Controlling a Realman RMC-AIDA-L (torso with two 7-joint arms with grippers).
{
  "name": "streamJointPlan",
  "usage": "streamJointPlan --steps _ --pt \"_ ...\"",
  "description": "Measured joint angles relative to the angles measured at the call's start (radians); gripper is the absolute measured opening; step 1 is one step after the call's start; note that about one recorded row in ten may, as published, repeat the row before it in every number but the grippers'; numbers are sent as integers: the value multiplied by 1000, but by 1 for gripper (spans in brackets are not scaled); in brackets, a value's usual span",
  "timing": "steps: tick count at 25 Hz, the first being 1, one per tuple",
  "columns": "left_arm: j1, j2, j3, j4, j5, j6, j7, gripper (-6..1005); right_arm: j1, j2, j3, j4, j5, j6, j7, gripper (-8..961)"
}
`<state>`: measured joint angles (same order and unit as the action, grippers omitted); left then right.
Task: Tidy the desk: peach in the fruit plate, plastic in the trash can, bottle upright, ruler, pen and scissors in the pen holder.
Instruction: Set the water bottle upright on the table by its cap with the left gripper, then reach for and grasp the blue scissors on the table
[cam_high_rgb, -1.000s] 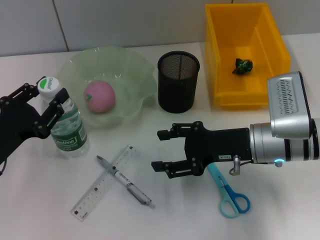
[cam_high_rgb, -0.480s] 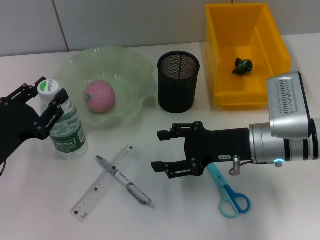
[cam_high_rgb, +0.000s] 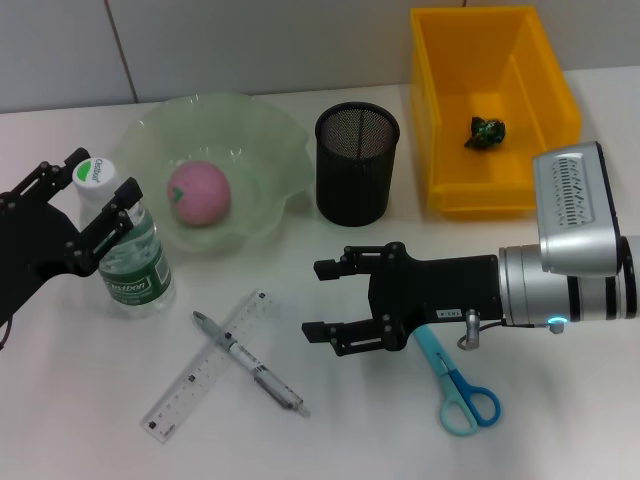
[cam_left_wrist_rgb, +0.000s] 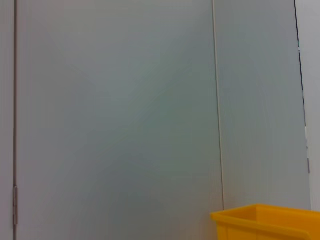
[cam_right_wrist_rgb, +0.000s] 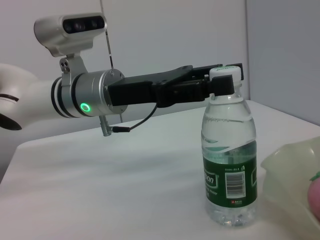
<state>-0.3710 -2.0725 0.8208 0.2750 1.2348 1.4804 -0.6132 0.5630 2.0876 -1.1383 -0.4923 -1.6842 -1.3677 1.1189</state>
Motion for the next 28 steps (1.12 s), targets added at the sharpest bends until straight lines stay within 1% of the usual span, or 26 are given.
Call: streamJointPlan --steps 4,8,11,16,19,21,23,24,25,27,28 --pt "2 1 0 2 0 5 -1 739 -1 0 3 0 0 -2 0 770" --pt "4 3 0 5 0 16 -3 760 -1 0 3 0 0 -3 1 769" --pt "14 6 -9 16 0 50 -19 776 -4 0 4 0 7 -2 1 769" --pt "68 11 -27 132 0 92 -176 802 -6 -2 8 17 54 -3 -5 769" --pt "99 18 -22 199 5 136 -278 802 -7 -3 10 24 78 -1 -2 769" --pt "116 30 -18 219 7 181 -332 802 -9 -3 10 26 97 0 1 769" --pt "127 47 -16 225 12 235 -388 801 -12 -3 11 28 123 0 1 769" --pt "131 66 -15 228 36 282 -435 801 -16 -3 12 28 145 -3 1 769" --pt "131 66 -15 228 36 282 -435 801 -16 -3 12 28 145 -3 1 769" --pt "129 81 -15 241 89 323 -472 801 -18 -3 14 29 163 -5 6 769" --pt "126 84 -14 253 118 339 -484 801 -17 -3 15 29 173 -5 19 769"
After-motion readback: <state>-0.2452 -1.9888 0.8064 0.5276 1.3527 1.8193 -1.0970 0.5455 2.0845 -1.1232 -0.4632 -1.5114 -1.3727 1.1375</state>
